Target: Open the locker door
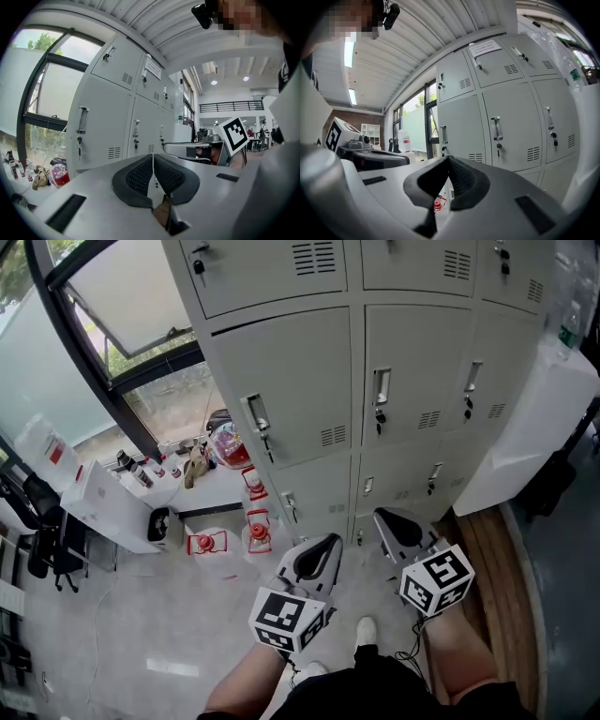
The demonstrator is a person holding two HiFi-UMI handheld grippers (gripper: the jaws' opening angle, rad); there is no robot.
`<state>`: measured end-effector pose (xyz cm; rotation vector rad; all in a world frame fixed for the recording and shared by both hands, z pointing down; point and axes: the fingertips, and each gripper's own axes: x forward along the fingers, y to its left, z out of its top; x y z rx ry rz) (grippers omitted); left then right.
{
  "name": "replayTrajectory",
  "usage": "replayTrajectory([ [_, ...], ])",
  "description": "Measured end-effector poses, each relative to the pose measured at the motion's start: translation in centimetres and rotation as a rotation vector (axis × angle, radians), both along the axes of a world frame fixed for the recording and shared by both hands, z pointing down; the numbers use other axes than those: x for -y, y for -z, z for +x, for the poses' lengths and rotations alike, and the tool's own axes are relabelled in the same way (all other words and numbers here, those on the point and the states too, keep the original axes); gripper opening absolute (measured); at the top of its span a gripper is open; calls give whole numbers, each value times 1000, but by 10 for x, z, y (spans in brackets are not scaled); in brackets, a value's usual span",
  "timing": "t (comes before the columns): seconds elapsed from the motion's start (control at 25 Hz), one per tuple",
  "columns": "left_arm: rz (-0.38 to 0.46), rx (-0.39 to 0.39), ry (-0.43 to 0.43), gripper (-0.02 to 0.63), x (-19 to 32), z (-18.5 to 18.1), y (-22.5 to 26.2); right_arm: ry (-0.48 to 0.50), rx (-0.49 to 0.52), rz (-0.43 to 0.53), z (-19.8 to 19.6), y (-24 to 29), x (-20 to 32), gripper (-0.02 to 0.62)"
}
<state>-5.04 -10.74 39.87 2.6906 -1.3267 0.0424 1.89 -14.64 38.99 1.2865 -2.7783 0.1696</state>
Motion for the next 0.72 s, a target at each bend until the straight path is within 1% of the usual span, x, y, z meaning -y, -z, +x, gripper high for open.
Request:
replayTrajectory([
  [0.48, -11, -1, 19, 23, 53, 35, -6, 20, 12, -4, 29, -4, 63, 54],
  [0.72, -7, -4, 43, 23, 76, 47, -4, 36, 15, 0, 39, -1, 90, 54],
])
